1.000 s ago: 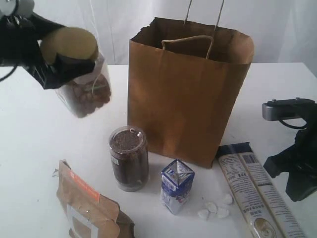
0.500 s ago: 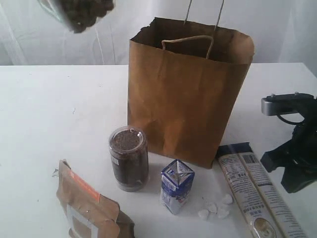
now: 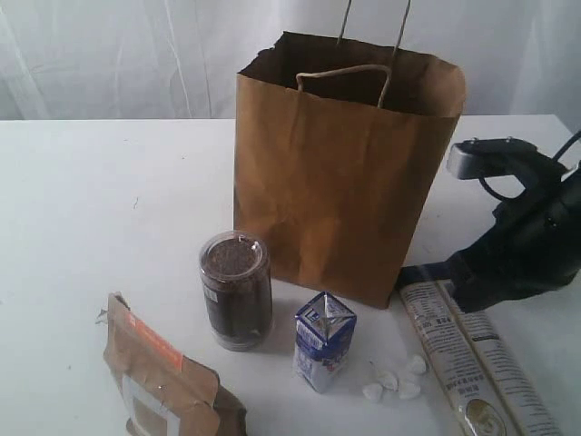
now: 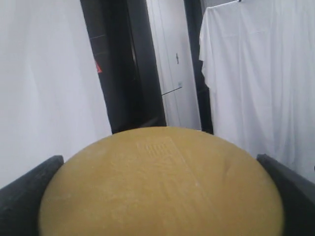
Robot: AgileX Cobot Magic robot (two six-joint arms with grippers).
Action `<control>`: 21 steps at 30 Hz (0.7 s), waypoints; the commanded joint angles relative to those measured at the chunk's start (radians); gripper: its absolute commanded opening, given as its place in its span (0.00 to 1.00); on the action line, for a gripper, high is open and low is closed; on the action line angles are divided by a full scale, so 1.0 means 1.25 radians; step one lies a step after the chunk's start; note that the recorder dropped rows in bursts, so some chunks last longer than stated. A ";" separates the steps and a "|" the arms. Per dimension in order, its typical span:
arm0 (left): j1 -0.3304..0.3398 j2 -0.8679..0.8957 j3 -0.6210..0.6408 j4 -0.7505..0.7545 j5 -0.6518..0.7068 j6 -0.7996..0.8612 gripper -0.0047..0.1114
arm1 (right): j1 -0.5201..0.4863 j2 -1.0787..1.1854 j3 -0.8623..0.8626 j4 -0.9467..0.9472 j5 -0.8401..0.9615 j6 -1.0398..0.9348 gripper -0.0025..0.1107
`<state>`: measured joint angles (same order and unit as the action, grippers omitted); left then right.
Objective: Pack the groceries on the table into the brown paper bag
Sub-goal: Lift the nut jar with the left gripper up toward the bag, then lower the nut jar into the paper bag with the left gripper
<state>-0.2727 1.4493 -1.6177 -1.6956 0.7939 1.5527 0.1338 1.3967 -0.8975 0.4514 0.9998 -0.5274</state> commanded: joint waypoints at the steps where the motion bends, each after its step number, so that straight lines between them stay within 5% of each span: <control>1: -0.081 0.043 -0.084 -0.039 -0.019 -0.001 0.04 | -0.005 0.001 0.002 0.041 -0.018 -0.062 0.02; 9: -0.188 0.144 -0.160 -0.039 -0.080 0.038 0.04 | -0.005 0.001 0.002 0.042 -0.018 -0.064 0.02; 21: -0.257 0.174 -0.174 -0.034 -0.185 0.137 0.04 | -0.003 0.001 0.002 0.051 0.010 -0.086 0.02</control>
<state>-0.5652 1.6831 -1.8199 -1.6895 0.6192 1.6913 0.1338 1.3967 -0.8975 0.4961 1.0071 -0.6027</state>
